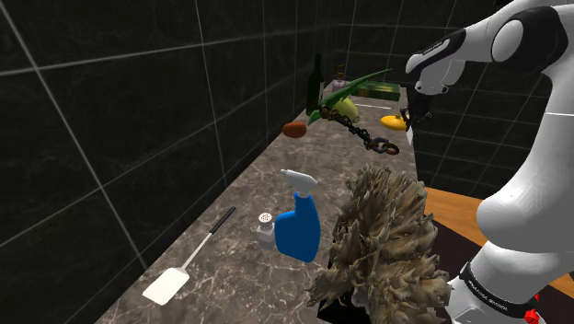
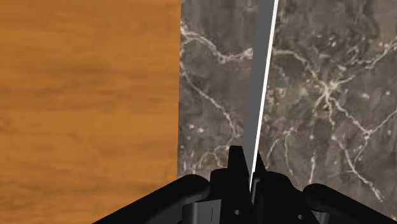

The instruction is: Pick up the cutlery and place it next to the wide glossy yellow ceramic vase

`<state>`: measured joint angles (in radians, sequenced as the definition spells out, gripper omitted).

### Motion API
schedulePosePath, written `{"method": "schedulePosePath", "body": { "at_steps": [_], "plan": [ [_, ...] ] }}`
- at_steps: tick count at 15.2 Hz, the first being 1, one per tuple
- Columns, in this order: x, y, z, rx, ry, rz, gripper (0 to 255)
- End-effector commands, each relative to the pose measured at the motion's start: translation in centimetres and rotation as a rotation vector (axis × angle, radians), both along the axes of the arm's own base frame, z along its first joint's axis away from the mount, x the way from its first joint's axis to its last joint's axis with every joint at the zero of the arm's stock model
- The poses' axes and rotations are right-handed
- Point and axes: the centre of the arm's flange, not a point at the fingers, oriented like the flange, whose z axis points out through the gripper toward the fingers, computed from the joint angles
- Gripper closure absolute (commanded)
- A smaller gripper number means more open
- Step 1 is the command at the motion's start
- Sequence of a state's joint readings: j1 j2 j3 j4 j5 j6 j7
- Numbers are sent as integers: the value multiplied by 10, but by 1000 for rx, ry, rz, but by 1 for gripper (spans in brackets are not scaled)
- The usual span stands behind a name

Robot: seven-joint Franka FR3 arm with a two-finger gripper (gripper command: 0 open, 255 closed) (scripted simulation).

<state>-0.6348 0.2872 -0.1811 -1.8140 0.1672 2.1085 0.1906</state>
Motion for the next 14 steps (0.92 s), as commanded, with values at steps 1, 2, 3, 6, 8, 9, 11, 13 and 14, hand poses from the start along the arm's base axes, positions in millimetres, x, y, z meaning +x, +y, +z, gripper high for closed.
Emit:
{"method": "schedulePosePath", "body": {
  "at_steps": [1, 2, 3, 6, 8, 9, 11, 13, 14],
  "plan": [
    [0, -1, -11, 0, 0, 0, 255],
    [0, -1, -16, 0, 0, 0, 255],
    [0, -1, -21, 0, 0, 0, 255],
    [0, -1, -37, 0, 0, 0, 255],
    [0, -1, -45, 0, 0, 0, 255],
    [0, -1, -45, 0, 0, 0, 255],
    [0, -1, -45, 0, 0, 0, 255],
    [0, -1, -45, 0, 0, 0, 255],
    [0, -1, -45, 0, 0, 0, 255]
  ]
}}
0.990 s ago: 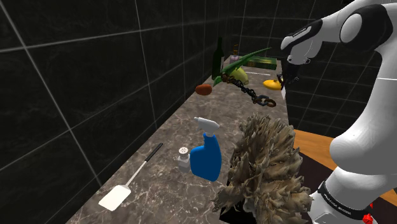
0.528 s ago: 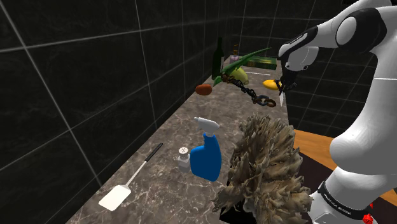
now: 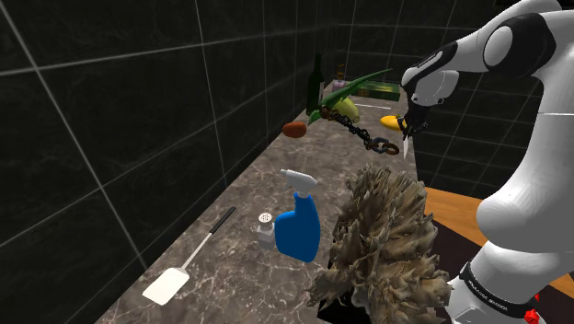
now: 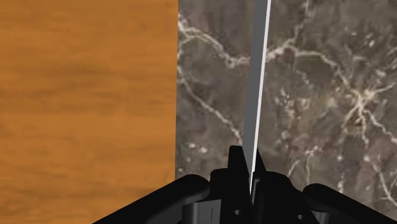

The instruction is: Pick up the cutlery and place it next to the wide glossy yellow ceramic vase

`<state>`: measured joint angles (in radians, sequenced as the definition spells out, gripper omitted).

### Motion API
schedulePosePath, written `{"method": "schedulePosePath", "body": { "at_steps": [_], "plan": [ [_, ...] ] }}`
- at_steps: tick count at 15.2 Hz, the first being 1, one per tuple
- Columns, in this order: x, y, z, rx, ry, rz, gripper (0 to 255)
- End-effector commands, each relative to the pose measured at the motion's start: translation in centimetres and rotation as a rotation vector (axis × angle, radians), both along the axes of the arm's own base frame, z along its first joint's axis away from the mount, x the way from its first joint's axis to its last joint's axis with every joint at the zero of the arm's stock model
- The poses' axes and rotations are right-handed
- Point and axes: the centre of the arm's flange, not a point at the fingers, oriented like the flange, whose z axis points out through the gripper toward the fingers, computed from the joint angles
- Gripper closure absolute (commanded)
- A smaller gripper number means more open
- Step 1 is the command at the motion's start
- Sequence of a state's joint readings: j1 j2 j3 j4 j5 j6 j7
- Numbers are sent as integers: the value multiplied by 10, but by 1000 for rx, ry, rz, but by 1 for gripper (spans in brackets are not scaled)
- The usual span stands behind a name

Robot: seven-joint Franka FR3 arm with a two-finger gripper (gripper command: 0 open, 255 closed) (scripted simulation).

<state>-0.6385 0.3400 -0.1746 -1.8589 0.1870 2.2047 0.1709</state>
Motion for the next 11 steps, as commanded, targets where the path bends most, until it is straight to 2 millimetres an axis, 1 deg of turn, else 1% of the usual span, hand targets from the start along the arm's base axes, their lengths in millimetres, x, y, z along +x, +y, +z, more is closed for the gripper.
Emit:
{"method": "schedulePosePath", "body": {
  "at_steps": [1, 2, 7, 10, 11],
  "plan": [
    [0, 0, 0, 0, 0, 0, 255],
    [0, 0, 0, 0, 0, 0, 0],
    [0, 0, 0, 0, 0, 0, 0],
    [-3, -2, 39, 0, 0, 0, 0],
    [-4, -3, 50, 0, 0, 0, 0]
  ]
}}
